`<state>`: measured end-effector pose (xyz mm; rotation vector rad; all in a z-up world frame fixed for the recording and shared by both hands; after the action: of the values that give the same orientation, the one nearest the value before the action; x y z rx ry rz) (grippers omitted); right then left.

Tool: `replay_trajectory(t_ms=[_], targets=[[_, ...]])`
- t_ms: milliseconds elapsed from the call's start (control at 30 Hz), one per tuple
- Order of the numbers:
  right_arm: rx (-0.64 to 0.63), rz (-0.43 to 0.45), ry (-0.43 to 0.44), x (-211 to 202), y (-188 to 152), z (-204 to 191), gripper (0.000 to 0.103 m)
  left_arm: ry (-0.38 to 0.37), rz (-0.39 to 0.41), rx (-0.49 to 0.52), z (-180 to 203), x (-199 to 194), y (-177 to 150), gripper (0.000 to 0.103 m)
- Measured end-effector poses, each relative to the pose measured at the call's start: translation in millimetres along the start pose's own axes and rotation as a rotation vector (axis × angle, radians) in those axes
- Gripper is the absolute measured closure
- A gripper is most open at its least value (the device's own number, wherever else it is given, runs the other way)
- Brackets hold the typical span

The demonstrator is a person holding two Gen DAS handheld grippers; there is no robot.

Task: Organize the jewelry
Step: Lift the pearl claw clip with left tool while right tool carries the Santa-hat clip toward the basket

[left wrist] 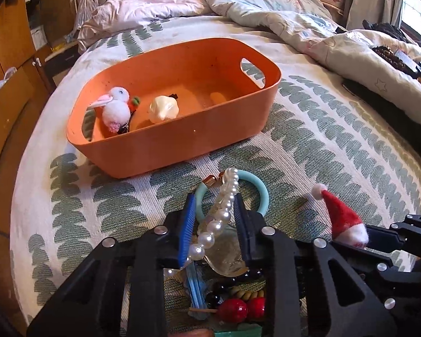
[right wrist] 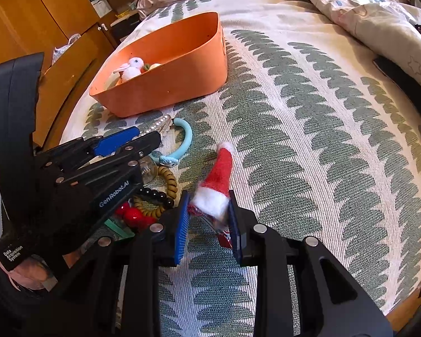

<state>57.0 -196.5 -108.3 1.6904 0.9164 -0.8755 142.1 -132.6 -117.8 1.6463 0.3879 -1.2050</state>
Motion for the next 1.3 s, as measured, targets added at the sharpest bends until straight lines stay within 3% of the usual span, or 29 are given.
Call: replay_trajectory(t_ms=[333,933,1300], targets=[[-0.001,0.012,0.008,-2.8,1.7,-0.6,0.077,-0.055,0.003,-0.039,-5.5,-15.1,1.3,0.088],[-0.026,0.066,0.033,-19.2,11.7,-16.1,0.077,-0.036,0.108,-0.054,-15.6,-55.4,21.4,0.090],[-0.064,0.155,0.048,-51.7,40.1,-39.8,0.077,-0.019,0.203,-0.076,-26.3,-89.3,45.5,0.090]])
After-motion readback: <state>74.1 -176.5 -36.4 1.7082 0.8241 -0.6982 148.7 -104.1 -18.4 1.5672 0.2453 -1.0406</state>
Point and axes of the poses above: each gripper's, at about its wrist camera, not at the fingertips, and x roughly the way its jaws point, z to its right, y to its top, the point moved 10 cm from there along x, roughly the way its jaws point, and after that the axes turned 4 degrees about -z, right-handed, at the moved point
